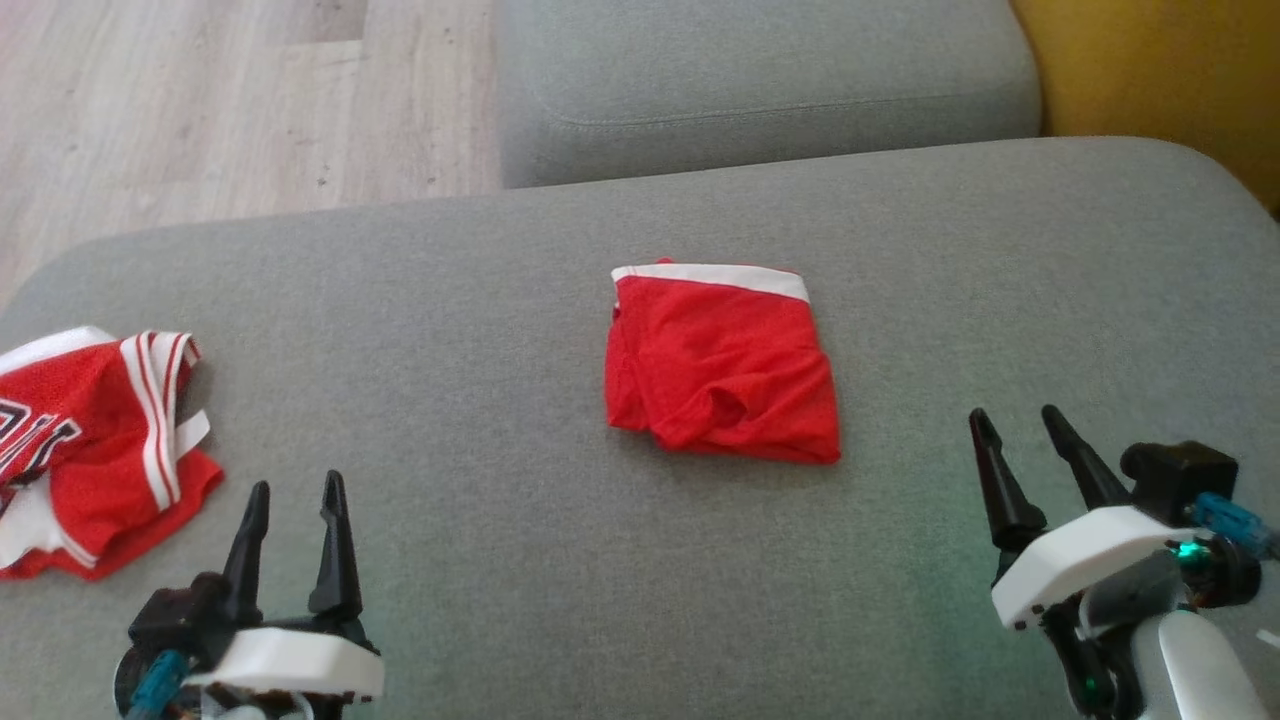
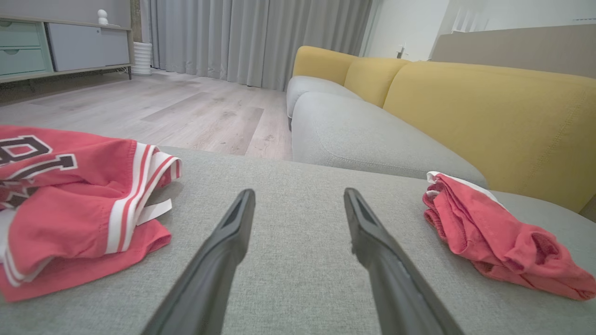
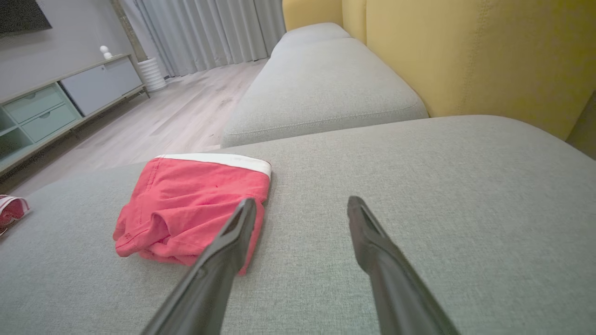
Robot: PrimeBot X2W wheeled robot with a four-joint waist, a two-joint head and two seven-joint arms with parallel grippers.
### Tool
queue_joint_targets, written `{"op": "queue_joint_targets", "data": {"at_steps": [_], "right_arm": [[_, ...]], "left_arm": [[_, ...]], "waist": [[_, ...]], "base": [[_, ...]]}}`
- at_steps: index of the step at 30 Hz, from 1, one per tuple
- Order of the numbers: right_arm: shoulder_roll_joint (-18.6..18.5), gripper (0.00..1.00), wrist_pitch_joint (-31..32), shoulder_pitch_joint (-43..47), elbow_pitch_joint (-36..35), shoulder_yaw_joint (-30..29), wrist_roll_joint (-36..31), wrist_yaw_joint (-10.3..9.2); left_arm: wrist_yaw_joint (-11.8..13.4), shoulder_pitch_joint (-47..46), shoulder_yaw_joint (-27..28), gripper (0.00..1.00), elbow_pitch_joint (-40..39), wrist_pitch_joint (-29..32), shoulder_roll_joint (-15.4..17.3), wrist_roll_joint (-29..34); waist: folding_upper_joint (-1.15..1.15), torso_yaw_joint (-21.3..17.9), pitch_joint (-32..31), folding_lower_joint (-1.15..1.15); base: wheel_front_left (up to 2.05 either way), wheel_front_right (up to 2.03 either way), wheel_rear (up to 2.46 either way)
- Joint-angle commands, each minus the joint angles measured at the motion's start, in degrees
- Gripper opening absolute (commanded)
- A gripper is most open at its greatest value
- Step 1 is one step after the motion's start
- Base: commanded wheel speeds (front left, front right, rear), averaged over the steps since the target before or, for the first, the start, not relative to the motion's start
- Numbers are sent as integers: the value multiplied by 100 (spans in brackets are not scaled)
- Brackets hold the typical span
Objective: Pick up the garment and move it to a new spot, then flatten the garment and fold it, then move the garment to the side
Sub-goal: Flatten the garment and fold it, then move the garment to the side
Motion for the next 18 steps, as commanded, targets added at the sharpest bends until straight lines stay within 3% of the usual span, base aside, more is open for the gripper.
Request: {"op": "queue_joint_targets", "data": {"at_steps": [1, 13, 18], "right_arm": [[2, 100, 7, -155, -253, 135, -23, -5], [83, 100, 122, -104, -387, 57, -65, -5], [162, 100, 572, -520, -378, 123, 130, -5]], "left_arm": [[32, -162, 232, 100, -170, -55, 89, 64], [23, -176, 217, 100, -251, -55, 22, 100], [7, -308, 194, 100, -336, -55, 8, 111]], "waist": [[0, -45, 1, 1], [0, -23, 101, 1], [0, 43, 383, 1]], "base": [[0, 0, 0], [0, 0, 0], [0, 0, 0]]}}
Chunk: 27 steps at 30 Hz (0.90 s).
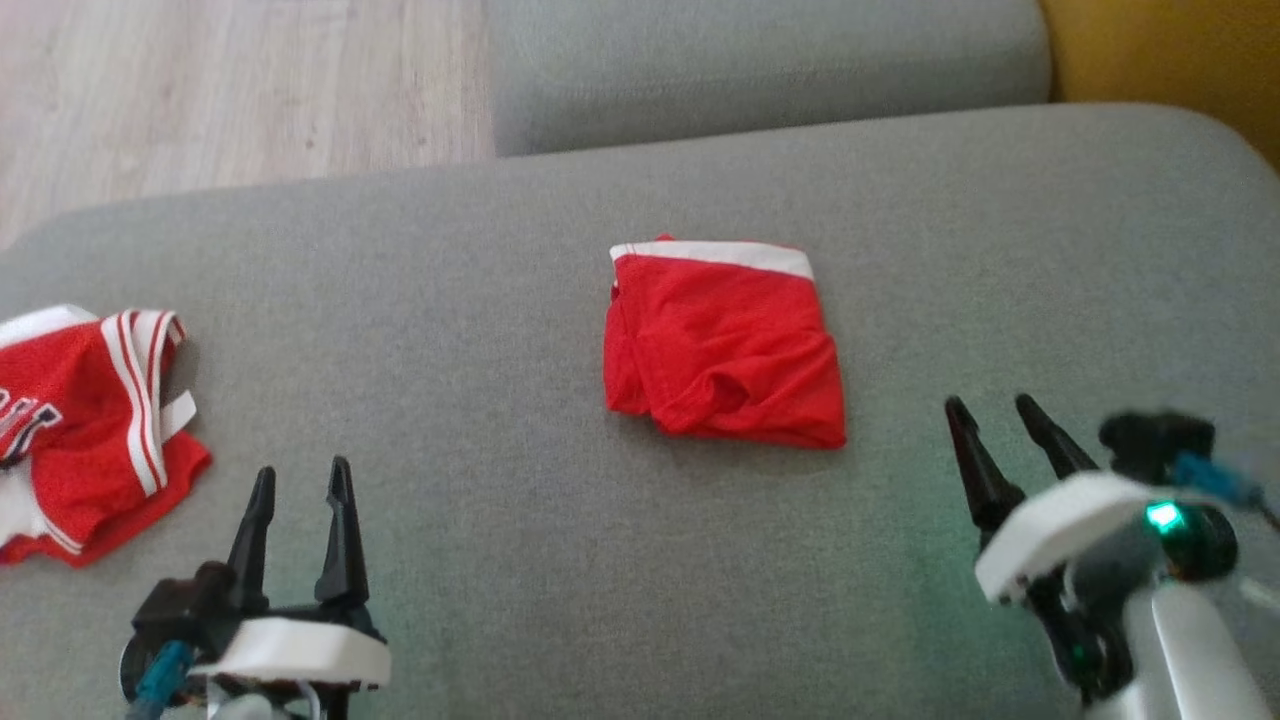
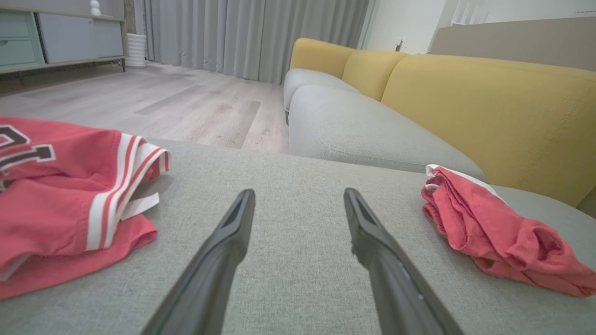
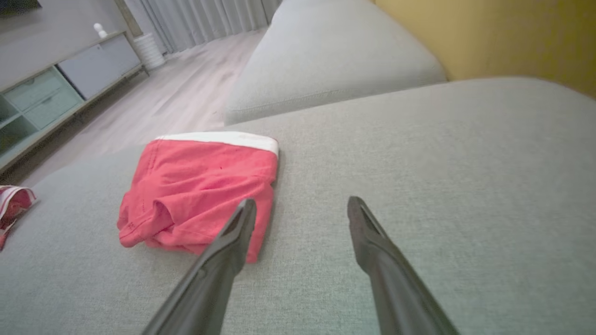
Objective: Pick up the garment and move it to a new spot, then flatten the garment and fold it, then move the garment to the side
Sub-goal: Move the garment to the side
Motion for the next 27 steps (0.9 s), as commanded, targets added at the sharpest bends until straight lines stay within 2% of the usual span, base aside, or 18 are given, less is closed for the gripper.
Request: {"op": "queue_joint_targets", "data": {"at_steps": [1, 7, 13, 21, 22, 23, 24, 27], "right_arm": [[14, 100, 75, -486, -185, 135, 38, -5], [106, 100, 966, -1716, 612, 13, 204, -5], [131, 100, 1119, -2559, 1747, 40, 397, -5], [133, 100, 1270, -2904, 3006, 395, 493, -5], [134, 67, 1286, -2929, 3088, 470, 518, -5], [134, 15, 1282, -2959, 3131, 560, 552, -5], [134, 0, 1297, -2986, 3162, 663, 529, -5], [79, 0, 1267, -3124, 3056, 937, 382, -5]], "left_arm": [[1, -341, 191, 100, -194, -55, 63, 64], [-81, -831, -18, 100, -281, -55, 55, 140], [-137, -1170, -156, 100, -364, -55, 34, 194], [-176, -1274, -128, 100, -330, -55, 7, 213], [-178, -1269, -112, 100, -324, -55, 3, 215], [-180, -1260, -94, 100, -321, -55, 2, 218], [-182, -1249, -74, 100, -320, -55, 2, 221], [-185, -1204, 1, 100, -362, -55, 12, 235]], "waist": [[0, 56, 143, 0], [0, 367, 737, 0], [0, 683, 1144, 0], [0, 798, 1333, 0], [0, 774, 1337, 0], [0, 740, 1340, 0], [0, 698, 1334, 0], [0, 480, 1318, 0]], "base": [[0, 0, 0], [0, 0, 0], [0, 0, 0], [0, 0, 0], [0, 0, 0], [0, 0, 0], [0, 0, 0], [0, 0, 0]]}}
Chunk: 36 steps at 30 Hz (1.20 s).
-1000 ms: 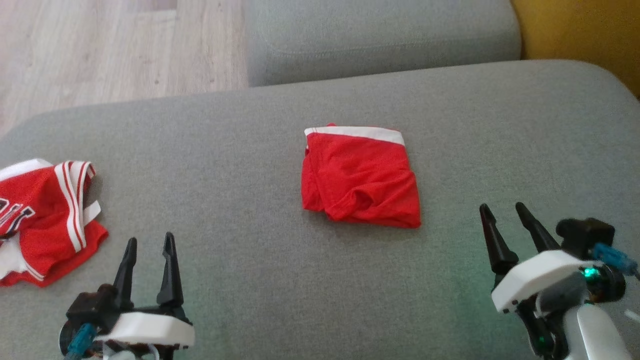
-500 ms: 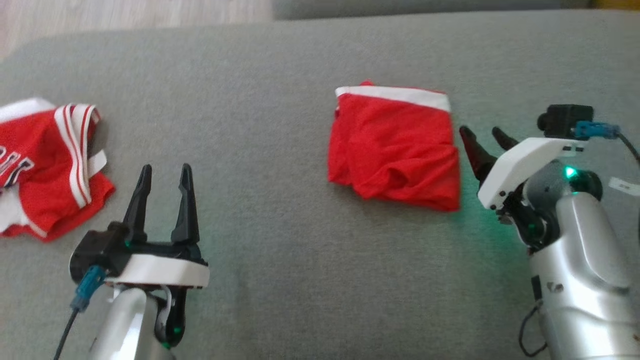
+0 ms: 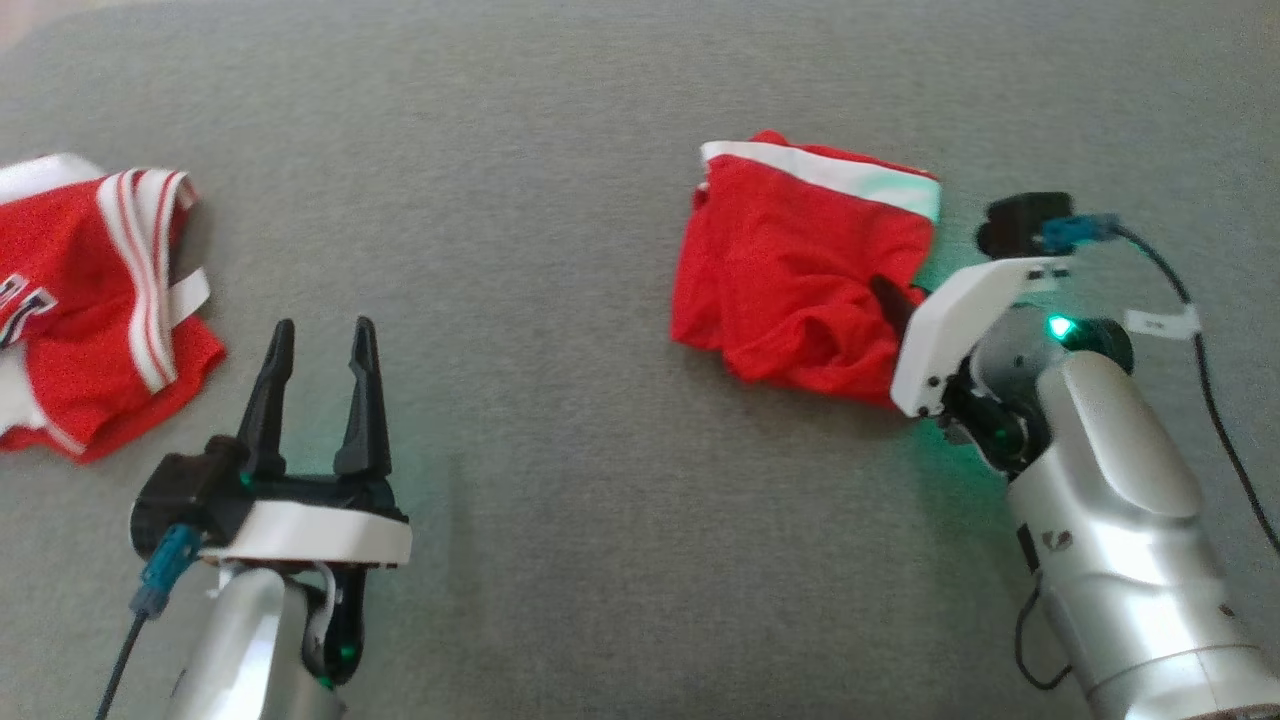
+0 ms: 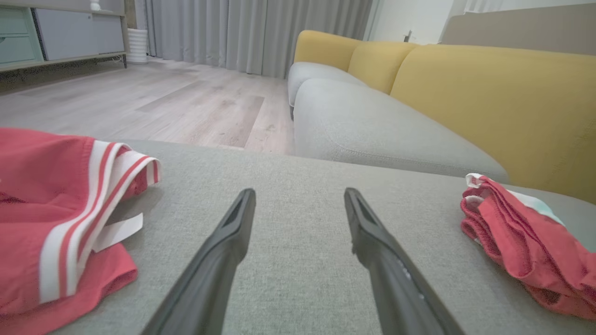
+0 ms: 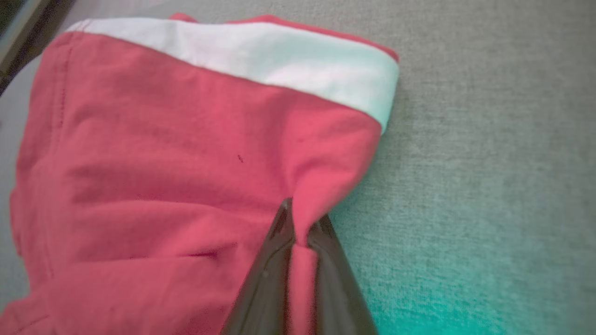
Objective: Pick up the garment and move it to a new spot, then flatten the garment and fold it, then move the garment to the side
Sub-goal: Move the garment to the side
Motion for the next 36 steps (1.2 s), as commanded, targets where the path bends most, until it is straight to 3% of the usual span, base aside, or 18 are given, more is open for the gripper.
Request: {"op": "queue_joint_targets", "data": {"at_steps": [1, 4, 7, 8, 9, 10, 11, 19, 27, 32, 33, 34, 35, 36], "right_arm": [[-10, 0, 73, -77, -162, 341, -122, -5], [-392, 0, 300, -228, -545, 838, -76, -5], [-1100, 0, 525, -399, -1031, 1296, -24, -5], [-1100, 0, 525, -399, -1031, 1296, -24, -5], [-1557, 0, 581, -515, -1291, 1502, 28, -5], [-1777, 0, 581, -567, -1385, 1592, 74, -5], [-1777, 0, 581, -567, -1385, 1592, 74, -5], [-3161, 0, -149, -1057, -1121, 1768, 327, -5], [-3804, 0, -1319, -1389, -429, 1454, -37, -5], [-3781, 0, -1789, -1457, -22, 1171, -168, -5], [-3766, 22, -1876, -1465, 24, 1140, -227, -5], [-3758, 54, -1979, -1470, 51, 1124, -307, -5], [-3747, 100, -2103, -1483, 74, 1088, -386, -5], [-3744, 100, -2248, -1499, 100, 1065, -478, -5]], "left_arm": [[-29, -138, 249, 100, -204, -54, 88, 57], [-31, -122, 341, 100, -317, -54, 81, 59], [-29, -118, 431, 100, -430, -54, 71, 87], [-29, -118, 431, 100, -430, -54, 71, 87], [-24, -116, 462, 100, -498, -54, 70, 122], [-26, -133, 459, 100, -520, -54, 71, 139], [-26, -133, 459, 100, -520, -54, 71, 139], [-51, -512, 228, 100, -647, -52, 152, 266], [-62, -839, 93, 100, -705, -53, 290, 284], [-64, -850, 106, 100, -697, -53, 371, 264], [-64, -849, 107, 100, -695, -53, 379, 260], [-64, -848, 105, 100, -695, -53, 384, 257], [-65, -849, 102, 100, -694, -53, 386, 253], [-65, -849, 99, 100, -690, -53, 385, 250]], "waist": [[0, -237, -22, 0], [0, -542, -38, 0], [0, -879, -25, 0], [0, -879, -25, 0], [0, -1122, 13, 0], [0, -1222, 43, 0], [0, -1222, 43, 0], [0, -1638, 552, 0], [0, -1563, 1051, 0], [0, -1504, 1158, 0], [0, -1493, 1164, 0], [0, -1476, 1168, 0], [0, -1461, 1170, 0], [0, -1443, 1164, 0]], "base": [[0, 0, 0], [0, 0, 0], [0, 0, 0], [0, 0, 0], [0, 0, 0], [0, 0, 0], [0, 0, 0], [0, 0, 0], [0, 0, 0], [0, 0, 0], [0, 0, 0], [0, 0, 0], [0, 0, 0], [0, 0, 0]]}}
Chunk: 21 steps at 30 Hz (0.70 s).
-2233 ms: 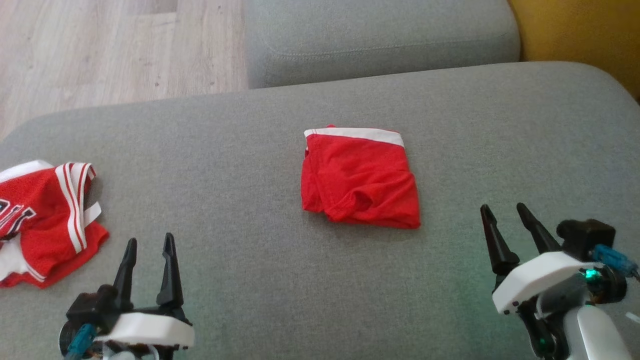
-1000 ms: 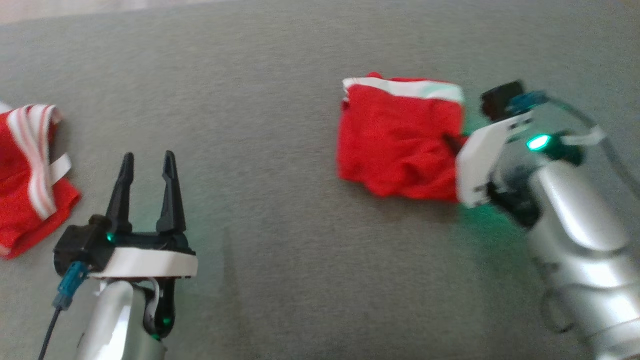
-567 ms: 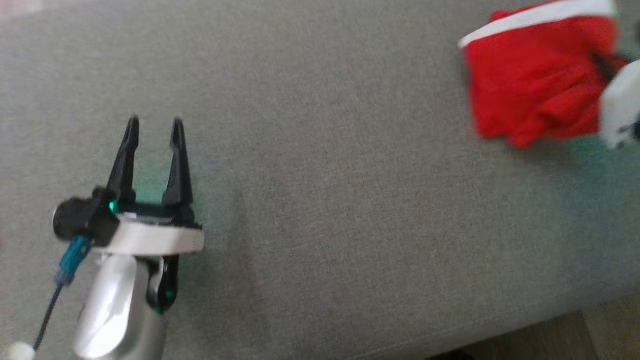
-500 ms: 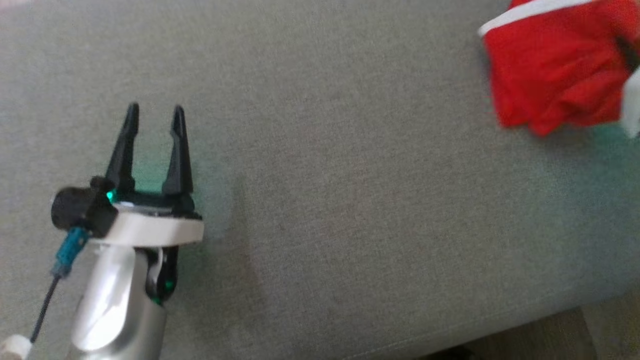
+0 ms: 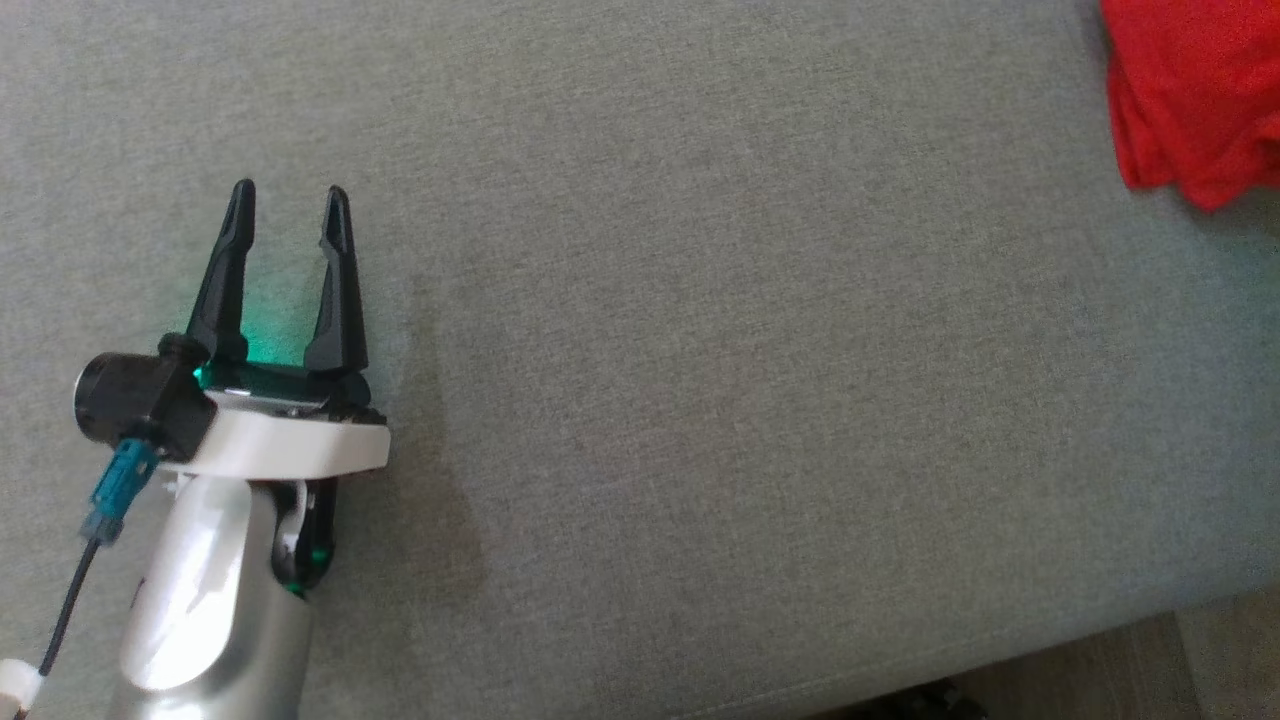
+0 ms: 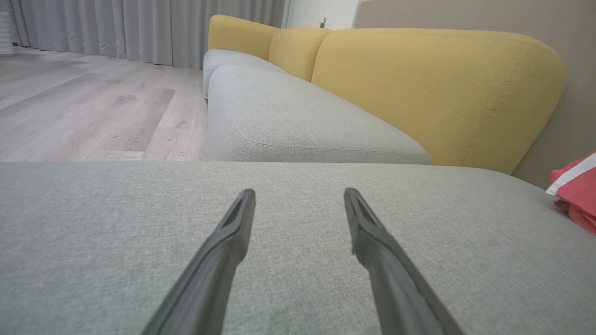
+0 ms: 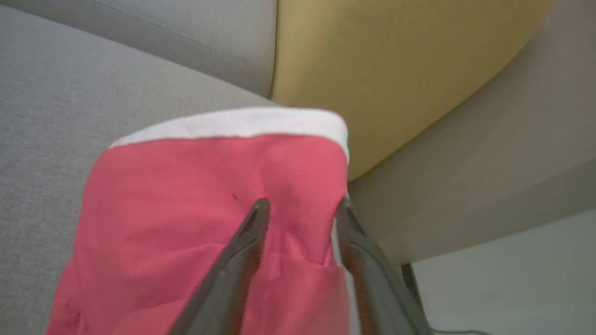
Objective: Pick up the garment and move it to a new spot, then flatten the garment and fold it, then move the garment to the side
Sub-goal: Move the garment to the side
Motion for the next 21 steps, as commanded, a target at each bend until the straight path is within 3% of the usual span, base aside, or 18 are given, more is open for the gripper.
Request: {"op": "queue_joint_targets", "data": {"at_steps": [1, 8, 15, 21], "right_arm": [[-183, 100, -543, -139, -91, 6, -297, -5], [231, 100, -1148, 20, -36, -327, -760, -5], [1419, 100, -1576, 1247, -498, -1025, -398, -5], [2237, 100, -1677, 2629, -1371, -1133, -274, -5]], "left_arm": [[-20, -79, 124, 100, -148, -29, 141, 14], [-9, 107, 159, 100, -42, -29, -10, -17], [3, 796, 333, 100, 211, -29, -171, -31], [29, 1379, 447, 100, 387, -29, -234, -30]], "waist": [[0, 54, -39, -1], [0, 198, -591, -1], [0, 403, -1750, -1], [0, 589, -2390, -1]], "base": [[0, 0, 0], [0, 0, 0], [0, 0, 0], [0, 0, 0]]}}
